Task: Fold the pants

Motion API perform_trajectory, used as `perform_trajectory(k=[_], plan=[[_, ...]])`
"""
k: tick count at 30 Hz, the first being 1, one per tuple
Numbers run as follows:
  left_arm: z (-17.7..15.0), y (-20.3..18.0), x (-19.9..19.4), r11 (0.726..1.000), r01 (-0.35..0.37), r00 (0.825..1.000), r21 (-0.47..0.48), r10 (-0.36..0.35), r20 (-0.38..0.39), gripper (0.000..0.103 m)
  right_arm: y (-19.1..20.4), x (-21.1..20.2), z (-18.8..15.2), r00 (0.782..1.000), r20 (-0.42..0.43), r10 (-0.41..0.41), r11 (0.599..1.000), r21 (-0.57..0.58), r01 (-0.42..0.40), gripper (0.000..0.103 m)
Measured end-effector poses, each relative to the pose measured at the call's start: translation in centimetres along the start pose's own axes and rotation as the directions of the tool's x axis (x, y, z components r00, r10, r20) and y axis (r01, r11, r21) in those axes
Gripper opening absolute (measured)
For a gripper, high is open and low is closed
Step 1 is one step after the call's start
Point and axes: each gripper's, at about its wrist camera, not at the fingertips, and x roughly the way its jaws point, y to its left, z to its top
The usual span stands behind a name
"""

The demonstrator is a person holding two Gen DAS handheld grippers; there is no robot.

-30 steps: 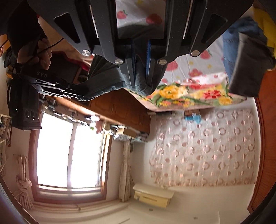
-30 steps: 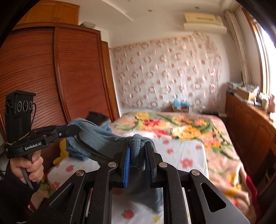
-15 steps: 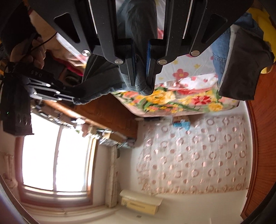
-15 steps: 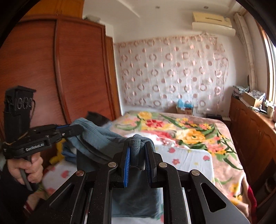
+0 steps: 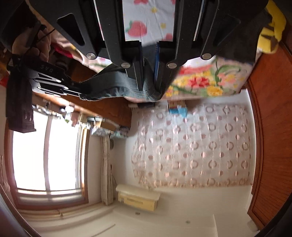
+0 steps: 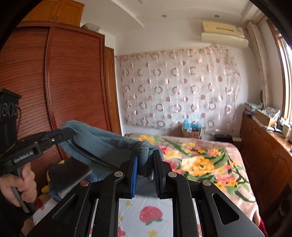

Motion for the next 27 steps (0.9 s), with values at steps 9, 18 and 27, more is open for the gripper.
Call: perform_trajectory(k=[9,18,27], plan=[[-15.0,-0.3,-3.2,0.999,0.027,0.962,-0.044,-0.037,-0.269,0.011,2.7,-1.4,-12.9,0.959,-0.24,0.149,0.986,0.114,-0.125,0.016],[-22.2,-2.8,-5.4,0.998,0.015,0.915,-0.061,-0.038,-0.401,0.011,5.4,-2.7,-17.8,0.92,-0.37,0.131,0.99,0.092,-0.105,0.016],[-24.9,-2.6,-5.6,0.998,-0.022,0.897,-0.066,-0.009,-0.442,0.012,5.3,-1.3,-16.6,0.902,-0.415,0.121,0.993,0.052,-0.109,0.016]])
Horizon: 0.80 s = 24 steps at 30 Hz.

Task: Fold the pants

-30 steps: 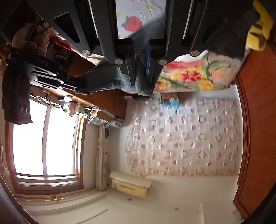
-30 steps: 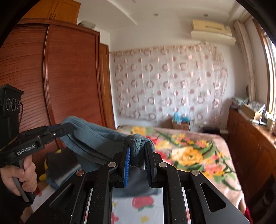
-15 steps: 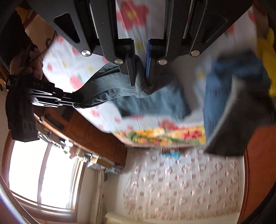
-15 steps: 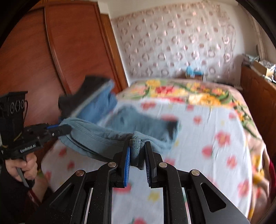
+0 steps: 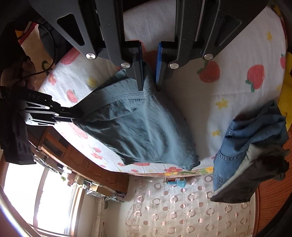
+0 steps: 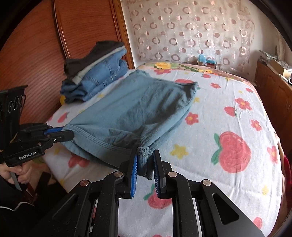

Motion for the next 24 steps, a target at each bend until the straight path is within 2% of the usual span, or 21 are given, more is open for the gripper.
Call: perform_trajectory(k=[3,5,7,8,10,11,18,21,23,24], plan=[[0.0,0.1,-0.4,1.0,0.009,1.0,-0.003,-0.009,0.012,0.02,-0.4,0.5,0.1,1.0,0.001,0.0,1.0,0.016,0.0,0.016],[0.2,0.2,-0.6,1.0,-0.016,0.999,-0.002,0.016,0.029,0.037,-0.7,0.9,-0.8,1.0,0.002,0.002,1.0,0.024,-0.002,0.016],[0.4,0.4,-0.5,1.0,-0.016,0.999,-0.006,0.016,0.045,0.047,-0.9,1.2,-0.7,1.0,0.0,0.002,1.0,0.03,-0.002,0.016],[0.5,0.5,-0.5,1.0,-0.011,0.999,-0.012,0.011,0.047,0.048,-1.0,1.3,-1.2,1.0,-0.001,0.001,1.0,0.03,-0.001,0.016],[0.6,0.7,0.0,1.0,-0.008,0.999,-0.024,0.009,0.038,0.048,-1.0,1.4,-1.4,1.0,-0.002,0.0,0.999,0.033,0.0,0.016],[0.6,0.8,0.2,0.999,-0.016,0.999,-0.029,0.017,0.034,0.048,-0.8,1.0,-3.0,1.0,0.0,0.001,0.999,0.033,-0.001,0.016],[-0.3,1.4,1.4,0.998,-0.037,0.999,-0.059,0.038,0.014,0.048,-1.0,1.9,-4.4,1.0,0.001,-0.005,0.999,0.048,0.005,0.016],[-0.7,1.5,1.7,0.998,-0.027,1.0,-0.061,0.028,0.005,0.041,-1.1,1.9,-4.5,1.0,0.003,-0.005,0.999,0.051,0.005,0.016],[-1.0,1.6,1.9,0.998,-0.01,1.0,-0.07,0.01,-0.002,0.031,-1.1,2.0,-4.7,1.0,0.005,-0.005,0.999,0.051,0.005,0.016],[-1.1,1.7,2.0,0.997,-0.002,1.0,-0.077,0.001,-0.008,0.03,-1.1,2.0,-4.7,1.0,0.006,-0.009,0.999,0.048,0.009,0.016]])
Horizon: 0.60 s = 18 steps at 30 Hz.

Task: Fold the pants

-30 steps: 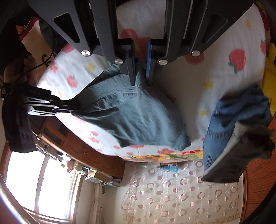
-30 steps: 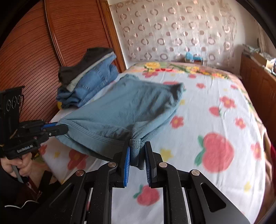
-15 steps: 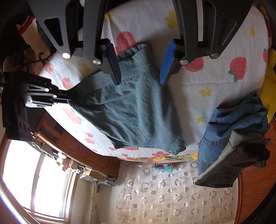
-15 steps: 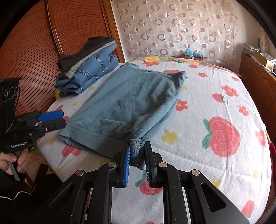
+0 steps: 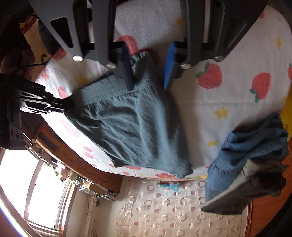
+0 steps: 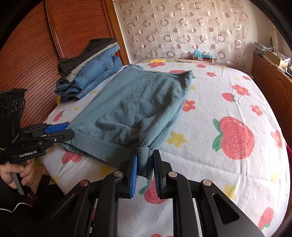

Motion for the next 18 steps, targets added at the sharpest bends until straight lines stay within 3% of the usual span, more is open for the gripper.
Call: perform_trajectory(k=[18], plan=[[-0.79,0.13,-0.4,0.999,0.025,1.0,-0.021,-0.025,0.0,0.03,-0.75,-0.13,-0.26,1.0,-0.007,0.016,0.999,0.046,-0.015,0.018]])
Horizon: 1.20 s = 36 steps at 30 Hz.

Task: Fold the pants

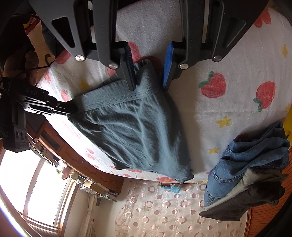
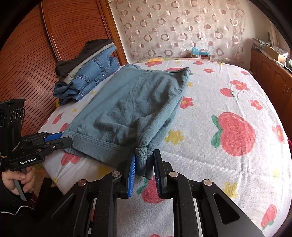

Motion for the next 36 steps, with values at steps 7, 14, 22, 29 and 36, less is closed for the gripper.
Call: perform_trajectory(k=[7,14,22,29,36], plan=[[0.1,-1.2,-0.7,0.997,-0.017,0.999,0.074,0.015,0.032,0.012,0.3,-0.2,0.0,1.0,0.007,0.012,1.0,-0.014,-0.012,0.017],[1.7,-1.3,-3.8,0.997,0.022,0.994,0.071,-0.03,0.106,0.012,0.5,-2.7,0.9,0.997,0.06,0.043,0.999,-0.014,-0.042,0.016],[3.5,-2.4,-6.5,0.993,0.045,0.984,0.11,-0.064,0.169,0.012,0.6,-6.0,1.6,0.991,0.125,0.043,0.999,-0.027,-0.04,0.016],[4.3,-3.0,-7.9,0.989,0.059,0.977,0.134,-0.085,0.197,0.012,0.7,-7.6,1.2,0.987,0.153,0.051,0.998,-0.034,-0.047,0.016],[5.1,-3.7,-9.9,0.986,0.061,0.967,0.154,-0.097,0.234,0.012,0.7,-9.4,1.5,0.977,0.203,0.058,0.998,-0.049,-0.049,0.016]])
